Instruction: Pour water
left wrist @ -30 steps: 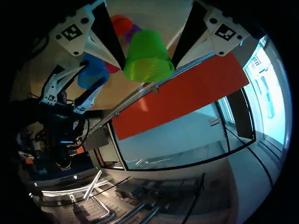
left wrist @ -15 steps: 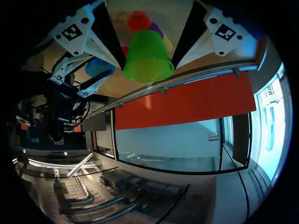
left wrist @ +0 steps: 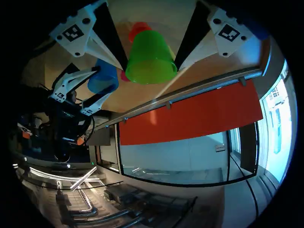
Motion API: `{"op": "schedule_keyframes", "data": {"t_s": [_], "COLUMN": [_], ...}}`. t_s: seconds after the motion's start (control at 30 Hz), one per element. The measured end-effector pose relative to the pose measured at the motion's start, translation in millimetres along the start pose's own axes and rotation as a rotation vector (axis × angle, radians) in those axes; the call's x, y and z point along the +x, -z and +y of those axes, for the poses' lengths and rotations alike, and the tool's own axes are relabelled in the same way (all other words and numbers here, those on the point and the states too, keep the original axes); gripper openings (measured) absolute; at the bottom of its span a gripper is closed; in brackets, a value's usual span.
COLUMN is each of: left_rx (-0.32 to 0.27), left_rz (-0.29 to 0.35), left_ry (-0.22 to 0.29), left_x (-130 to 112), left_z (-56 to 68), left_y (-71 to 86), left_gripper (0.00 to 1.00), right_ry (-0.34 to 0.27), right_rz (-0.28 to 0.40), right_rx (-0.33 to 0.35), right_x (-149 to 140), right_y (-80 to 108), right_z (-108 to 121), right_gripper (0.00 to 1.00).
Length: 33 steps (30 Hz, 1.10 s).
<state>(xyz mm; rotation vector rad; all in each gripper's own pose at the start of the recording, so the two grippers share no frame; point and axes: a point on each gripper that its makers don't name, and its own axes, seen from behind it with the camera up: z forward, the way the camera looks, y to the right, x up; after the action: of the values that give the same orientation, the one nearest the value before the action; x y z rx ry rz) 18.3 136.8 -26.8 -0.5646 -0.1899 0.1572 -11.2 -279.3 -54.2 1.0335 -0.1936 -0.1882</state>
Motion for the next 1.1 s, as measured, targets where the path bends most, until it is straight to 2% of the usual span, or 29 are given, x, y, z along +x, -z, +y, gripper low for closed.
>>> {"op": "schedule_keyframes", "data": {"t_s": [0.5,0.9,1.1], "left_rx": [-0.023,-0.045,-0.040], "left_rz": [-0.062,-0.145,-0.185], "left_ry": [0.008,0.006,0.004], "left_x": [-31.4,-70.6,-90.1], "left_z": [7.4,19.1,20.9], "left_y": [0.4,0.5,1.5], "left_gripper": [0.87,0.87,0.87], "right_ry": [-0.007,-0.011,-0.016], "right_rz": [-0.094,-0.168,-0.194], "right_rx": [0.033,0.063,0.077], "right_x": [-22.6,-46.4,-55.9], "right_y": [0.0,-3.6,-5.6], "right_z": [-2.2,-8.6,-11.0], "right_gripper": [0.91,0.91,0.91]}}
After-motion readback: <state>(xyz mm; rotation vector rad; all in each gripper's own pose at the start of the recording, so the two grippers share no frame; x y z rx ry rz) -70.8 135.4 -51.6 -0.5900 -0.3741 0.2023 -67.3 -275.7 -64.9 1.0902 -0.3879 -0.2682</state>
